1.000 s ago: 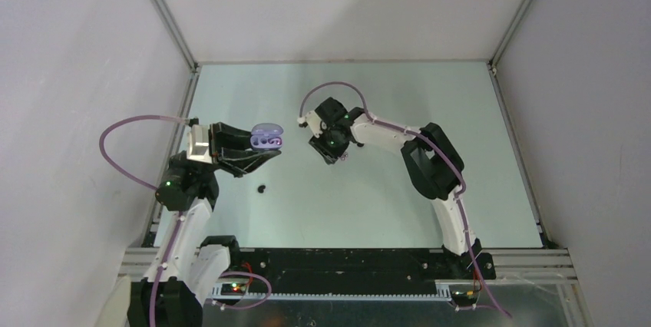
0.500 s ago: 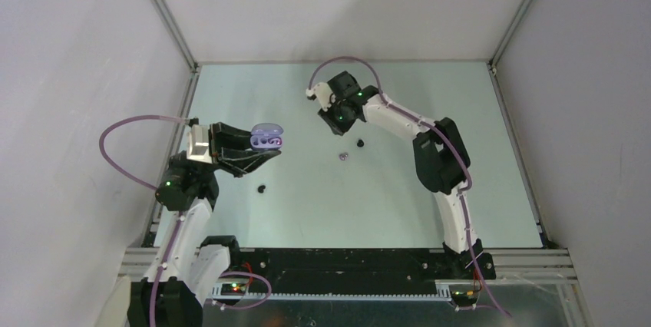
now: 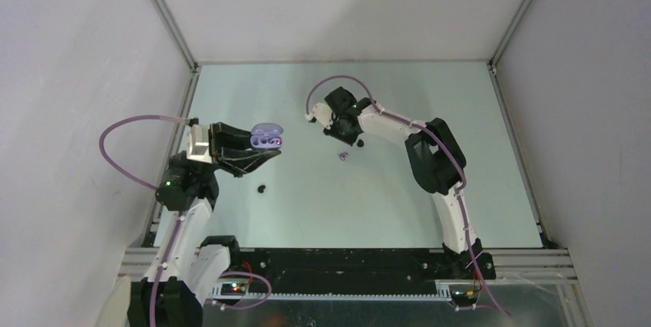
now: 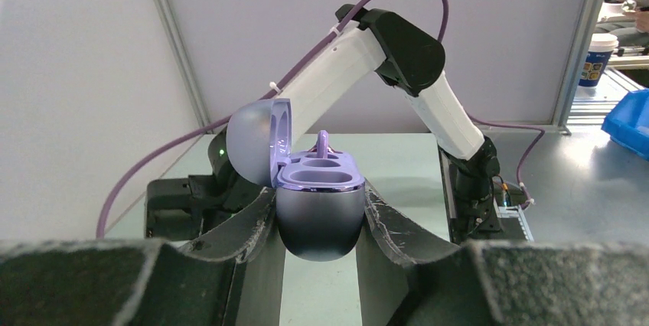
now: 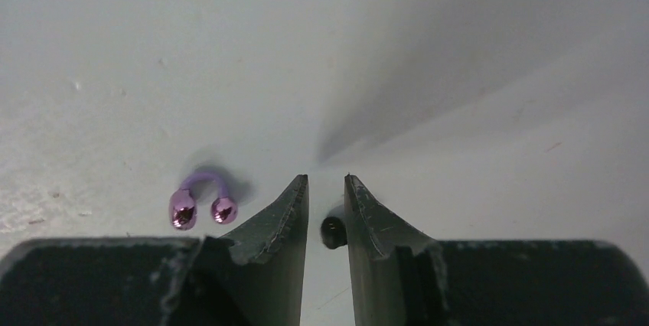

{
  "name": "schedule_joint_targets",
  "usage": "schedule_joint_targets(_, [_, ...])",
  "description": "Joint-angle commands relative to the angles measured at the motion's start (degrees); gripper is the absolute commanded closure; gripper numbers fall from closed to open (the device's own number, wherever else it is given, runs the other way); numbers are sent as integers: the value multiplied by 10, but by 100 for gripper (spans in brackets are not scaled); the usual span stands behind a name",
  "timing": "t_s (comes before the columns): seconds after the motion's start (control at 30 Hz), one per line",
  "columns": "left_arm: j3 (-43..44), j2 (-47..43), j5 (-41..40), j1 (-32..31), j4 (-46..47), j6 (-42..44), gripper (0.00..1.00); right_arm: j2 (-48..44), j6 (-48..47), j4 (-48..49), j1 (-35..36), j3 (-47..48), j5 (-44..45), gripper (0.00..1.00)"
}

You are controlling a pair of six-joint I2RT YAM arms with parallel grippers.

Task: Insert the wireless bluetooth earbuds into the charging case
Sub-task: Pick up the earbud from the center of the board.

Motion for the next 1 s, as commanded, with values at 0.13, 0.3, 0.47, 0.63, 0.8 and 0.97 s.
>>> schedule_joint_targets(0.13, [0,-3,-8,7,30,-4,100,-1,-47,-8,26,-47,14,72])
schedule_joint_targets(0.3, [0,-2,-7,6,30,-3,100,-25,-50,-15,33,-78,-3,72])
schedule_joint_targets(0.47, [1,-2,-8,7,30,-4,100,-38,-54,-35,43,-98,-4,73])
schedule_joint_targets(0.63, [1,-2,-8,7,30,-3,100,-58,-53,-33,53,-120,-26,73])
schedule_joint_targets(0.8, [2,-3,-7,7,30,-5,100,-58,-51,-29,63,-119,-39,73])
schedule_joint_targets(0.97, [3,-4,-7,8,30,-7,100,-61,-42,-44,78,-116,-52,73])
